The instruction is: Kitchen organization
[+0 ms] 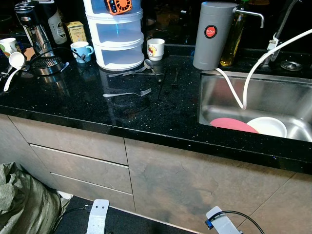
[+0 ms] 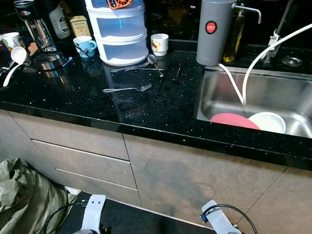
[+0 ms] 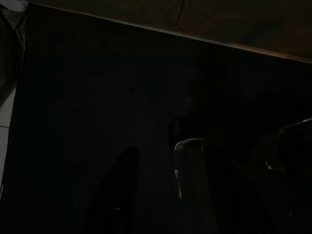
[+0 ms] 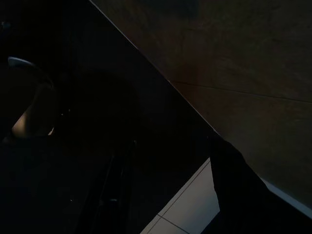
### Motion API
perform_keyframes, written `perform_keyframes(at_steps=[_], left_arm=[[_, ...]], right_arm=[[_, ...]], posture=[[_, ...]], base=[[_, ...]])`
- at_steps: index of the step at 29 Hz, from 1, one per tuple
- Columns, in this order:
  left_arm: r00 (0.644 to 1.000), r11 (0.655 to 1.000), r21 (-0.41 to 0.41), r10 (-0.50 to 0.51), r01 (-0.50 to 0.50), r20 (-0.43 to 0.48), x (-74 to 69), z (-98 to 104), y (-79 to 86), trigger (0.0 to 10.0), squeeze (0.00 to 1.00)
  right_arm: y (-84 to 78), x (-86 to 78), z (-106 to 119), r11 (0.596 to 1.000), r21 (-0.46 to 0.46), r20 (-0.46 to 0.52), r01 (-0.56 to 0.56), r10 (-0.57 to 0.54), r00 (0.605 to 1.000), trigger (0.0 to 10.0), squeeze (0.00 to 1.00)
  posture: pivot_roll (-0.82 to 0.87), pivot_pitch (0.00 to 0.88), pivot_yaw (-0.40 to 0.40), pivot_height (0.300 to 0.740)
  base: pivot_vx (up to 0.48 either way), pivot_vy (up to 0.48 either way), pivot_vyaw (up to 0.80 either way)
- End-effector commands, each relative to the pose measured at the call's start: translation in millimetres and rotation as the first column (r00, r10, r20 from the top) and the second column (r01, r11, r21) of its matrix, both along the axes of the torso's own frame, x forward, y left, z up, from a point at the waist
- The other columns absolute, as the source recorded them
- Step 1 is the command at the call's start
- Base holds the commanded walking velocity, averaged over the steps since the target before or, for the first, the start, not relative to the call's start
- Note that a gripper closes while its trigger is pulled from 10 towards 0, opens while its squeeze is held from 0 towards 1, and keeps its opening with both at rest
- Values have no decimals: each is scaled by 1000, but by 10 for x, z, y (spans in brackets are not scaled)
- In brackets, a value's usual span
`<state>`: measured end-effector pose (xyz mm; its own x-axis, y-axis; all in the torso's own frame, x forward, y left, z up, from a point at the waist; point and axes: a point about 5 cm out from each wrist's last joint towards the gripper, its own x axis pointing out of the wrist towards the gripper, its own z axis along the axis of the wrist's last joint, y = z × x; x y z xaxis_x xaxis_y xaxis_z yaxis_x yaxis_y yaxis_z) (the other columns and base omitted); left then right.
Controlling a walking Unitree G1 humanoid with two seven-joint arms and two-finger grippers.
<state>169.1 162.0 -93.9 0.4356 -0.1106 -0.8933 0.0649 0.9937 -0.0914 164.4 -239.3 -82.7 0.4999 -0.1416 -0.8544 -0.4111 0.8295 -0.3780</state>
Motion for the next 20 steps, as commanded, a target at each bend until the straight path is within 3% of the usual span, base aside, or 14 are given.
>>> perform_keyframes(at_steps=[1, 20], left_arm=[[1000, 1000, 4, -7, 7, -15, -36, -14, 15, 10000, 0], [1000, 1000, 4, -13, 13, -14, -20, -8, 17, 10000, 0]], right_arm=[[16, -22, -12, 1000, 10, -2, 4, -4, 1000, 10000, 0], [19, -4, -5, 1000, 11, 7, 10, -10, 1000, 10000, 0]], posture=[[-143, 0, 27, 740], [-144, 0, 23, 740]], base=[[0, 0, 0], [0, 0, 0]])
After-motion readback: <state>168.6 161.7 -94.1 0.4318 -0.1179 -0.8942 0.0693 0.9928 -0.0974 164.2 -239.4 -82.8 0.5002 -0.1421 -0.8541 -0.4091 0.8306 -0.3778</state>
